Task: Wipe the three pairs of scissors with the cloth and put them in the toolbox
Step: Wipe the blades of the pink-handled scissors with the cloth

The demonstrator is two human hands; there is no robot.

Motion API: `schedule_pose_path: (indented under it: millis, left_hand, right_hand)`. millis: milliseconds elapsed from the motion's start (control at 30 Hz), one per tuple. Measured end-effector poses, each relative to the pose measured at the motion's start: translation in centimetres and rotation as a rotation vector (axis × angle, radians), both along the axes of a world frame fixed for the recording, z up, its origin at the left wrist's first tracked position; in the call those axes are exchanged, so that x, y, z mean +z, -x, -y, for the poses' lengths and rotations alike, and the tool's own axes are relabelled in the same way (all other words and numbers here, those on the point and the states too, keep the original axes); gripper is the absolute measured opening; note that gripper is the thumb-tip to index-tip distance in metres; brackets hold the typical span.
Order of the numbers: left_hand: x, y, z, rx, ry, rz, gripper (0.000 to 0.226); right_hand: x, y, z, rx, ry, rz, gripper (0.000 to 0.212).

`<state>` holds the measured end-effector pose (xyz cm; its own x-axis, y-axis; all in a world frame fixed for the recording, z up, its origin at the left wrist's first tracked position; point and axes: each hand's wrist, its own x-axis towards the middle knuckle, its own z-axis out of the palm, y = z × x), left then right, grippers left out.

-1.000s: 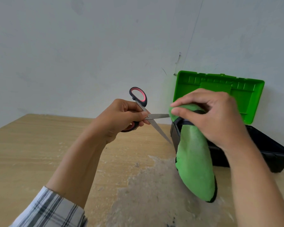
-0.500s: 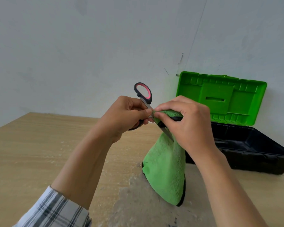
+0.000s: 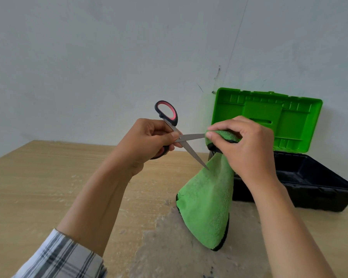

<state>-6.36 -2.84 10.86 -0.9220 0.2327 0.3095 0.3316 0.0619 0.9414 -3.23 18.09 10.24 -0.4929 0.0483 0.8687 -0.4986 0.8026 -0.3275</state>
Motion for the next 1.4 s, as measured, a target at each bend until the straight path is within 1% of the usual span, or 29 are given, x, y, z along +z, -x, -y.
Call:
schedule_pose_path:
  millis: [133,300,433,567,733,867,1133,1267,1400]
  left_hand:
    - [-0.4,0.4,0.2,0.028,-0.072,0.039,0.012]
    - [-0.2,0.6,0.3,0.072,-0.245,0.065,0.010]
    - [-0.2,0.6,0.0,0.105,-0.308,0.056,0.010]
    - [-0.3,0.3,-0.9,0.114,-0.323,0.021,0.008]
    - [-0.5,-0.2,-2.0,0.099,-0.312,-0.028,0.007]
    - [-0.4,-0.2,-2.0,0.080,-0.311,-0.016,0.009]
    - [-0.4,-0.2,-1.7,0.056,-0.379,0.047,0.009]
    - [-0.4,0.0,-1.5,0.078,-0.382,0.044,0.008]
    - [-0.3,0.2,-1.2,0.122,-0.413,0.026,0.010]
  right_hand:
    - [-0.1,-0.1,-2.4,-0.072,0.061,0.078,0.008]
    - [1.0,-1.2,-3.0,0.039,0.245,0.137,0.008]
    - [1.5,-1.5,-1.2,0.105,0.200,0.124,0.009]
    - [0.9,-1.0,0.7,0.116,0.136,0.072,0.008]
    - [0.0,-0.4,2.0,0.086,0.063,-0.019,0.008]
    - [-0.7,0.3,2.5,0.027,0.008,-0.076,0.008]
    - [-0.7,0.4,1.7,0.005,0.015,-0.055,0.008]
    - [-0.7,0.4,0.8,-0.017,0.030,0.006,0.009]
    - [-0.4,0.3,-1.1,-0.078,0.032,0.112,0.009]
